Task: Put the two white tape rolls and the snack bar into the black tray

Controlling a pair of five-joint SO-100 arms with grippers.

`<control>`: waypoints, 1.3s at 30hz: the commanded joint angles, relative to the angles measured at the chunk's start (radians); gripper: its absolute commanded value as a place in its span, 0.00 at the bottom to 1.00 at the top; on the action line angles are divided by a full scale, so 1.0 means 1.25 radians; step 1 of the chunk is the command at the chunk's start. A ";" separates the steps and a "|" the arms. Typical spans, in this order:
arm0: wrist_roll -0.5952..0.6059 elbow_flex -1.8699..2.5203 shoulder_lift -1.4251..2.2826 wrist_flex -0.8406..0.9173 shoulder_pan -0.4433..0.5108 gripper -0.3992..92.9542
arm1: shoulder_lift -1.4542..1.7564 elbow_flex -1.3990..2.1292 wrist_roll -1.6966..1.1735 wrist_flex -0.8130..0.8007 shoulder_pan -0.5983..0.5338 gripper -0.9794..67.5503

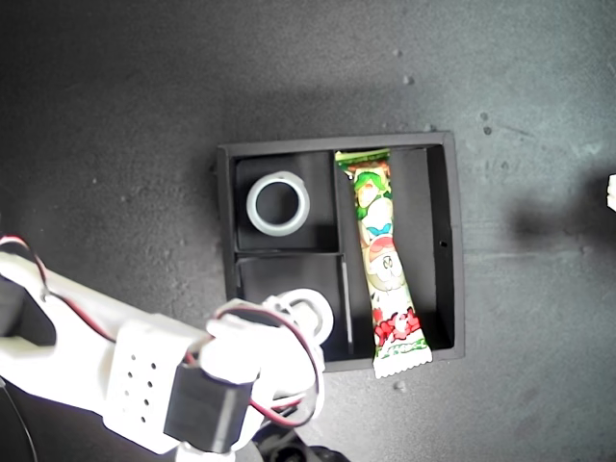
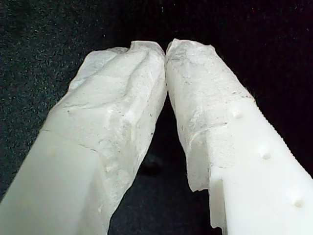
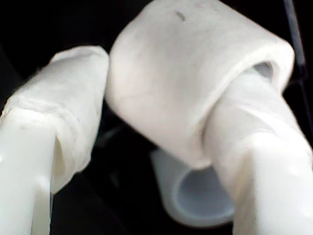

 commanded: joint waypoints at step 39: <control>-0.249 2.224 2.123 -0.439 -0.221 0.00 | -0.002 0.010 0.004 0.002 -0.005 0.01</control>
